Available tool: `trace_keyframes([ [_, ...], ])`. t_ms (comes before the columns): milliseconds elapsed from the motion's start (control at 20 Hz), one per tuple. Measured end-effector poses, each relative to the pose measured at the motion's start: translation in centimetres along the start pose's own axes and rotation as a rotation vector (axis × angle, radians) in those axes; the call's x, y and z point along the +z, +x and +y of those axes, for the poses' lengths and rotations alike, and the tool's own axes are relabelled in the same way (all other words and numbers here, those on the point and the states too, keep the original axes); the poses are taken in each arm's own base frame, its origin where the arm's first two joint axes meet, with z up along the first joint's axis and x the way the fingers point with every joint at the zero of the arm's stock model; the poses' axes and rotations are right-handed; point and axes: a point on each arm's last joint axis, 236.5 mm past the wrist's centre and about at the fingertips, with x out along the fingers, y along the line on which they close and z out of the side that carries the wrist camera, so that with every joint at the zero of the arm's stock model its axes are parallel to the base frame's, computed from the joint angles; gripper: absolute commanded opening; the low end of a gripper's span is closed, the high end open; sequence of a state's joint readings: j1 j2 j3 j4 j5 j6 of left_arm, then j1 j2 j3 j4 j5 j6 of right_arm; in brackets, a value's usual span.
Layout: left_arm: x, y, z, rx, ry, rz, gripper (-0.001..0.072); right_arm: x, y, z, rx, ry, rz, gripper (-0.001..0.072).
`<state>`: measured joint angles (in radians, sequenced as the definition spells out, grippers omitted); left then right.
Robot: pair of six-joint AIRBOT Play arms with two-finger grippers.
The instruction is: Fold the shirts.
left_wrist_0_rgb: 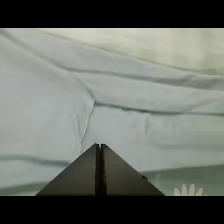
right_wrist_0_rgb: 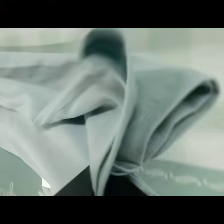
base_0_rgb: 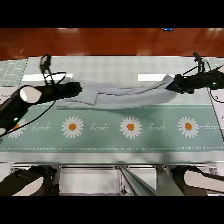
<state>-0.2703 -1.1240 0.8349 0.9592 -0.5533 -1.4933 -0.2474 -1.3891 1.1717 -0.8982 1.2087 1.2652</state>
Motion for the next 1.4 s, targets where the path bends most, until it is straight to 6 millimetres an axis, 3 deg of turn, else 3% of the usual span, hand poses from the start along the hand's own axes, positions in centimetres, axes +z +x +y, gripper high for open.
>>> trace_keyframes([
  [250, -1.7, 7.9, -6.1, -0.076, 0.084, 0.179, 0.0015, -2.5, -6.4, 3.2, -0.064, -0.117, -0.099, 0.0021],
  [500, -6.9, 14.2, -13.3, -0.168, 0.168, 0.456, 0.0015, -4.8, -10.4, 5.9, -0.079, -0.166, -0.18, 0.0021],
  [750, -13.8, 16.4, -19.2, -0.24, 0.207, 0.635, 0.0016, -5.8, -11.9, 7.5, -0.061, -0.179, -0.22, 0.0021],
  [850, -16.8, 16.4, -21.3, -0.284, 0.202, 0.699, 0.0016, -5.8, -12.1, 7.8, -0.053, -0.177, -0.228, 0.0021],
  [1000, -19.4, 15.8, -24.1, -0.366, 0.2, 0.749, 0.0016, -5.7, -12.2, 8.2, -0.037, -0.175, -0.243, 0.0021],
  [1100, -18.9, 15.7, -25.0, -0.403, 0.192, 0.74, 0.0016, -5.5, -12.3, 8.6, -0.023, -0.173, -0.255, 0.0021],
  [1200, -16.3, 15.6, -24.6, -0.417, 0.169, 0.7, 0.0016, -5.2, -12.2, 9.3, 0.006, -0.168, -0.263, 0.0021],
  [1300, -11.5, 15.0, -23.4, -0.421, 0.135, 0.627, 0.0016, -4.8, -11.4, 10.5, 0.048, -0.173, -0.261, 0.0021],
  [1400, -6.0, 13.1, -20.9, -0.401, 0.113, 0.547, 0.0016, -4.3, -9.8, 12.4, 0.107, -0.188, -0.25, 0.0021],
])
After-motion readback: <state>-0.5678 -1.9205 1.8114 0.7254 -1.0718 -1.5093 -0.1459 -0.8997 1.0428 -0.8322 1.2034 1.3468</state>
